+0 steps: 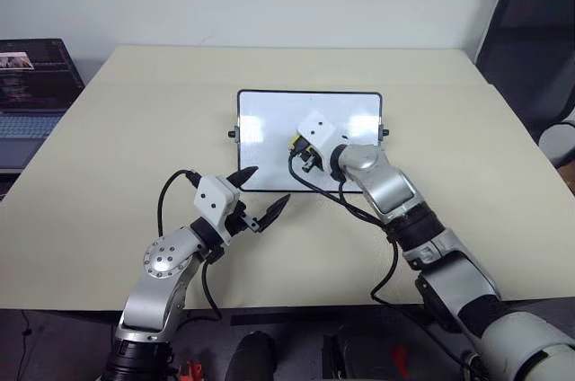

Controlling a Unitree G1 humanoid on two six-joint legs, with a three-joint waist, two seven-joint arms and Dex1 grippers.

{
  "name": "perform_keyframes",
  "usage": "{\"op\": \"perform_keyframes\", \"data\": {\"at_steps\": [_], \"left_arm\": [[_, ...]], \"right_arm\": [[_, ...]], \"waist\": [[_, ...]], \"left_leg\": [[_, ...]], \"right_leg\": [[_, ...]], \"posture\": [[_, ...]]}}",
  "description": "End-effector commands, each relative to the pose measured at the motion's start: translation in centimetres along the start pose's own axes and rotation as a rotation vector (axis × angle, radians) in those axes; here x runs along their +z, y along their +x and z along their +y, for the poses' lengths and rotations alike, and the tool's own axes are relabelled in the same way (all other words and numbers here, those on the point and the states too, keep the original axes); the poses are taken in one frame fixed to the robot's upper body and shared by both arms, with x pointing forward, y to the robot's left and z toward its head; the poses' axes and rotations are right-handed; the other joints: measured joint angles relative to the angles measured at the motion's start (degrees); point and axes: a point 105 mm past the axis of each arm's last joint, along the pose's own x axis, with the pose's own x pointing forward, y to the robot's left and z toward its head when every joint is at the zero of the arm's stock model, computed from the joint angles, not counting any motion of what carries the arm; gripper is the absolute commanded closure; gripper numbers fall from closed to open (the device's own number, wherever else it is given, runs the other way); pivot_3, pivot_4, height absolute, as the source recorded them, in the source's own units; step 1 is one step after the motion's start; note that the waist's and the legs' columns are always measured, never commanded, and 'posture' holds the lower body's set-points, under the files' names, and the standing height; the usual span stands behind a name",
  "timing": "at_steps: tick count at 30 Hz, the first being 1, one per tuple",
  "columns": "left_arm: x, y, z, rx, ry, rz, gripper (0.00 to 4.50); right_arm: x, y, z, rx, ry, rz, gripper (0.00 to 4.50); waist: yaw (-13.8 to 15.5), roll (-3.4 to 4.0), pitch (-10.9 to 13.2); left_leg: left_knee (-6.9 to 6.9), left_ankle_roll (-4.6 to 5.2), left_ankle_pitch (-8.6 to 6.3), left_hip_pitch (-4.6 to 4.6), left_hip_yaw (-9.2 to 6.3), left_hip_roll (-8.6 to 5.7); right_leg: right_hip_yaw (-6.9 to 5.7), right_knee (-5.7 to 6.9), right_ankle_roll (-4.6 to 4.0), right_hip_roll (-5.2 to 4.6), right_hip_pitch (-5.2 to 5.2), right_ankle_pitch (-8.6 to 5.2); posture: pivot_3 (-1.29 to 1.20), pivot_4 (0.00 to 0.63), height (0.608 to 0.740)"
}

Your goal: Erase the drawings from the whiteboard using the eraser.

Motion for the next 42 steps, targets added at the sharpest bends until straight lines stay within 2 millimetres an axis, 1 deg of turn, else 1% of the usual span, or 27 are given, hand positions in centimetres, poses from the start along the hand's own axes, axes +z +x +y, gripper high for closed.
{"op": "perform_keyframes", "data": {"at_steps": [1,5,8,10,12,18,21,22,24,27,28,29,30,32,34,36,40,42], "left_arm": [[1.0,-0.2,0.0,0.005,0.029,-0.037,0.00],[1.0,-0.2,0.0,0.005,0.027,-0.037,0.00],[1.1,0.1,0.0,-0.001,0.028,-0.041,0.00],[1.2,0.3,0.1,-0.005,0.029,-0.043,0.00],[1.2,0.3,0.1,-0.007,0.029,-0.044,0.00],[1.2,0.2,0.2,-0.012,0.025,-0.043,0.00],[1.1,0.0,0.3,-0.008,0.015,-0.038,0.00],[1.1,0.0,0.4,0.001,0.005,-0.038,0.00],[1.1,-0.3,0.9,0.044,-0.021,-0.038,0.00],[0.9,-1.2,2.9,0.190,-0.095,-0.042,0.00],[0.9,-1.5,3.5,0.228,-0.116,-0.045,0.00],[0.9,-1.7,3.9,0.262,-0.128,-0.046,0.00],[0.9,-1.9,4.1,0.281,-0.134,-0.045,0.00],[0.9,-2.1,3.9,0.285,-0.134,-0.038,0.00],[0.8,-1.9,3.2,0.249,-0.138,-0.032,0.00],[0.8,-1.7,2.8,0.213,-0.128,-0.026,0.00],[1.0,-1.8,3.2,0.221,-0.120,-0.032,0.00],[0.7,-1.9,3.0,0.207,-0.117,-0.025,0.00]], "right_arm": [[-1.2,-0.6,-1.5,-0.053,0.026,0.040,3.41],[-0.5,-2.2,-2.1,-0.063,0.042,0.019,3.41],[-0.5,-4.2,-2.8,-0.076,0.051,0.022,3.41],[-0.2,-5.6,-3.1,-0.081,0.067,0.020,3.41],[0.2,-7.0,-3.5,-0.090,0.109,0.009,3.41],[0.6,-12.0,-5.7,-0.169,0.295,-0.021,3.41],[0.3,-14.3,-6.7,-0.239,0.398,-0.026,3.41],[0.0,-14.9,-6.9,-0.266,0.428,-0.025,3.41],[-1.8,-16.2,-7.1,-0.341,0.514,-0.007,3.41],[-6.5,-18.1,-7.2,-0.503,0.658,0.074,3.41],[-7.8,-18.5,-7.0,-0.549,0.703,0.098,3.41],[-9.0,-18.7,-6.6,-0.584,0.739,0.122,3.41],[-9.6,-18.9,-6.4,-0.605,0.757,0.137,3.41],[-10.4,-18.7,-5.7,-0.616,0.756,0.161,3.41],[-10.5,-18.2,-5.3,-0.607,0.748,0.167,3.41],[-10.6,-17.9,-5.3,-0.606,0.746,0.169,3.41],[-10.5,-17.8,-5.9,-0.611,0.725,0.164,3.41],[-10.6,-17.8,-6.1,-0.612,0.719,0.163,3.41]], "waist": [[0.1,0.02,0.0],[0.6,0.04,0.1],[1.1,0.04,0.1],[1.3,0.04,0.1],[1.5,0.05,0.1],[1.5,0.08,0.1],[1.5,0.08,0.1],[1.6,0.08,0.1],[1.6,0.07,0.1],[1.6,0.03,0.1],[1.6,0.03,0.1],[1.6,0.06,0.1],[1.5,0.07,0.1],[1.2,0.08,0.1],[0.9,0.08,0.1],[0.8,0.08,0.1],[0.7,0.07,0.1],[0.6,0.07,0.1]], "left_leg": [[0.00,0.00,0.00,0.00,0.00,0.00],[-0.03,0.00,0.00,-0.12,-0.04,-0.01],[-0.04,-0.01,-0.01,-0.39,-0.05,-0.07],[-0.03,-0.02,-0.01,-0.80,-0.05,-0.09],[-0.04,-0.05,-0.02,-1.10,-0.10,-0.09],[-0.12,-0.25,-0.17,-1.11,-0.13,-0.06],[-0.11,-0.26,-0.18,-1.11,-0.13,-0.08],[-0.11,-0.26,-0.18,-1.12,-0.14,-0.08],[-0.11,-0.26,-0.18,-1.11,-0.15,-0.08],[-0.12,-0.26,-0.18,-1.10,-0.18,-0.09],[-0.12,-0.27,-0.18,-1.11,-0.20,-0.09],[-0.12,-0.27,-0.18,-1.11,-0.19,-0.09],[-0.11,-0.27,-0.18,-1.12,-0.15,-0.12],[-0.10,-0.27,-0.18,-1.08,-0.12,-0.12],[-0.09,-0.27,-0.18,-1.03,-0.10,-0.13],[-0.09,-0.27,-0.18,-1.02,-0.11,-0.12],[-0.08,-0.28,-0.17,-1.02,-0.15,-0.12],[-0.09,-0.28,-0.17,-1.02,-0.14,-0.13]], "right_leg": [[0.00,0.00,0.00,0.00,0.00,0.00],[-0.03,-0.01,-0.02,-0.02,-0.09,-0.02],[-0.06,-0.02,-0.09,-0.08,-0.33,0.02],[-0.08,-0.02,-0.22,-0.09,-0.74,0.13],[-0.13,-0.01,-0.22,-0.09,-0.98,0.15],[-0.18,-0.07,-0.26,-0.07,-0.99,-0.03],[-0.18,-0.09,-0.26,-0.08,-0.97,-0.05],[-0.19,-0.09,-0.26,-0.08,-0.96,-0.05],[-0.19,-0.09,-0.26,-0.07,-0.95,-0.05],[-0.23,-0.13,-0.24,-0.07,-0.91,-0.07],[-0.24,-0.13,-0.21,-0.07,-0.89,-0.09],[-0.23,-0.13,-0.21,-0.07,-0.90,-0.09],[-0.19,-0.07,-0.20,-0.07,-0.94,-0.09],[-0.16,-0.04,-0.19,-0.06,-0.93,-0.10],[-0.16,-0.02,-0.19,-0.05,-0.92,-0.10],[-0.18,0.00,-0.17,0.00,-0.91,-0.11],[-0.18,0.00,-0.18,0.09,-0.89,-0.11],[-0.16,-0.01,-0.18,0.10,-0.89,-0.10]], "posture": [[0.00,0.150,0.740],[0.00,0.150,0.740],[0.00,0.150,0.740],[0.00,0.150,0.740],[0.00,0.150,0.740],[0.00,0.150,0.740],[0.00,0.150,0.740],[0.00,0.150,0.740],[0.00,0.150,0.740],[0.00,0.150,0.740],[0.00,0.150,0.740],[0.00,0.150,0.740],[0.00,0.150,0.740],[0.00,0.150,0.740],[0.00,0.150,0.740],[0.00,0.150,0.740],[0.00,0.150,0.740],[0.00,0.150,0.740]]}}
